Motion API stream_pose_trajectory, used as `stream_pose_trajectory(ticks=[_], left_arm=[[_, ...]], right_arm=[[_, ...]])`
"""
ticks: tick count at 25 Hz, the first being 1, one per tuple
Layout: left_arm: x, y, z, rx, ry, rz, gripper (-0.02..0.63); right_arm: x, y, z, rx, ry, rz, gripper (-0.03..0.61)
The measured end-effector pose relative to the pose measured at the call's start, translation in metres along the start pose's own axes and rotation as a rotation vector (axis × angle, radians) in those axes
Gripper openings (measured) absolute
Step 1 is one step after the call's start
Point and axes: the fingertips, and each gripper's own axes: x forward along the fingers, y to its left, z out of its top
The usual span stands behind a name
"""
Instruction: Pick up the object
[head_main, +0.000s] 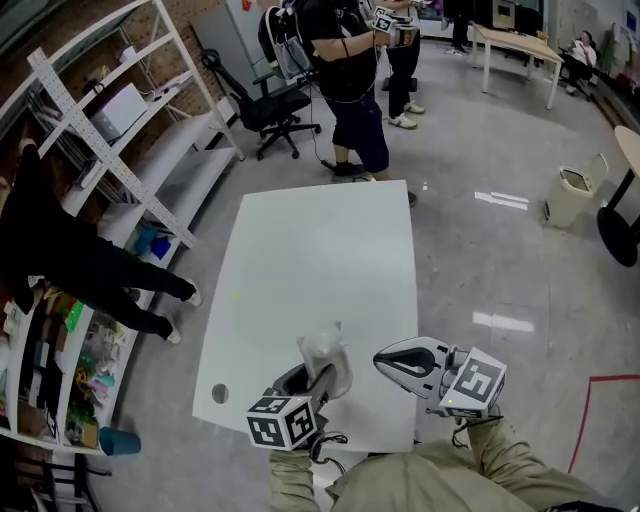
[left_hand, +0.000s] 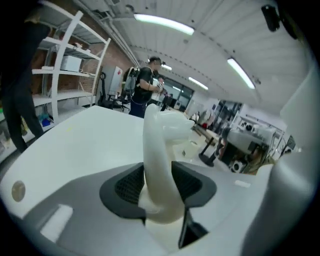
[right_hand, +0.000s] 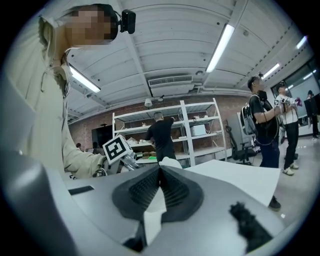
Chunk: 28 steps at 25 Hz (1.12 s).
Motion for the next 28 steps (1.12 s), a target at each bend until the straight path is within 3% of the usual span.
stream_pose_trajectory(ticks=[4,10,21,28], left_arm=[[-0.027,-0.020,0.009,-0.074,-0.145,-0.034,0.181],[-0.058,-0.044,-0.006,-0.022,-0.243,-0.014,0.181],[-0.093,-0.078,-0.024,0.018,-0.312,-0.089,0.181],[-0.142,-0.102,-0.054,0.050,-0.338,-0.141,0.183]], right_arm=[[-0.009,0.012,0.003,-0.020,-0.011,0.034,0.005],[-0.016,0.040,-0.010,-0.008,-0.015,0.088,0.005],[-0.030,0.084,-0.006,-0.035,-0.015,0.049,0.005],[-0.042,0.146,-0.008,-0.055,-0.024,0.003,0.005]])
